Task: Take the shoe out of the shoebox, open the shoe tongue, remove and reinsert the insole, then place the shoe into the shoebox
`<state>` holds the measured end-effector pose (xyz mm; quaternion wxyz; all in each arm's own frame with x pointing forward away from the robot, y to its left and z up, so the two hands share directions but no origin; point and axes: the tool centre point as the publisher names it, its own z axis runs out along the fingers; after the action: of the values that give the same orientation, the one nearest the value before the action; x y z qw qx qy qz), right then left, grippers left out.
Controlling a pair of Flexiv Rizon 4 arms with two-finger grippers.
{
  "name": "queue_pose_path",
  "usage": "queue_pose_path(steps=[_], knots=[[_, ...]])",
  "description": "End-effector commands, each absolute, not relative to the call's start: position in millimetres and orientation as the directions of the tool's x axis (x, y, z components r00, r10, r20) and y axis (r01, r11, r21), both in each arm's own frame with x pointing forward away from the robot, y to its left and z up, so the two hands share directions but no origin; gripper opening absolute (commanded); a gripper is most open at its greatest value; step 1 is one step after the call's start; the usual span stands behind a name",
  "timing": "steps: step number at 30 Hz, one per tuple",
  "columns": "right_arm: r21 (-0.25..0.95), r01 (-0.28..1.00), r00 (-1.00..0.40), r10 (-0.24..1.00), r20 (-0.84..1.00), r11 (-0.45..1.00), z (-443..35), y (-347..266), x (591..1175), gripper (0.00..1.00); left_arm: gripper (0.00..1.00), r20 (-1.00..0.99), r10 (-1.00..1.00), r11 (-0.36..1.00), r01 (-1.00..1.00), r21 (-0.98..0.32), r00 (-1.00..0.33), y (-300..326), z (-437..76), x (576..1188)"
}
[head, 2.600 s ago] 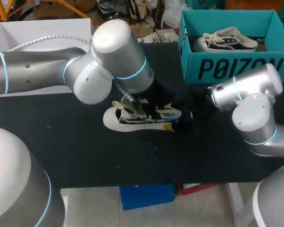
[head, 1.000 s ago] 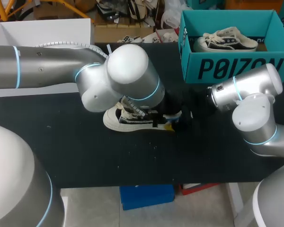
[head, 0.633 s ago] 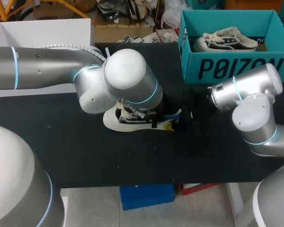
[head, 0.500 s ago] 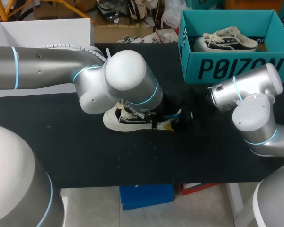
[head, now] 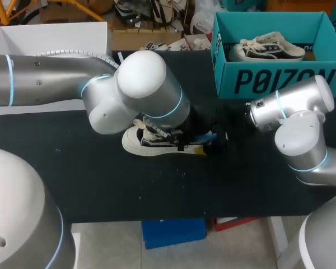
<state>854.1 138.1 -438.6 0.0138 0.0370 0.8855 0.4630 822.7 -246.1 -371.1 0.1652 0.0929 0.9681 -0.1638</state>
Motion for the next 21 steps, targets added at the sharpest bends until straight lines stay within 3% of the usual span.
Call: queue_pose_path(steps=[1,12,21], knots=[[0.819,0.054,-0.997,0.078,0.012,0.571,-441,137,856,0.00,0.00,-0.325,0.165,0.890,0.283,-0.358,-0.931,-220,-345,806],[0.819,0.054,-0.997,0.078,0.012,0.571,-441,137,856,0.00,0.00,-0.226,0.273,0.655,0.353,-0.669,-0.935,-225,-268,776],[0.819,0.054,-0.997,0.078,0.012,0.571,-441,137,856,0.00,0.00,-0.075,0.314,0.431,0.213,-0.877,-0.946,-252,-216,779]])
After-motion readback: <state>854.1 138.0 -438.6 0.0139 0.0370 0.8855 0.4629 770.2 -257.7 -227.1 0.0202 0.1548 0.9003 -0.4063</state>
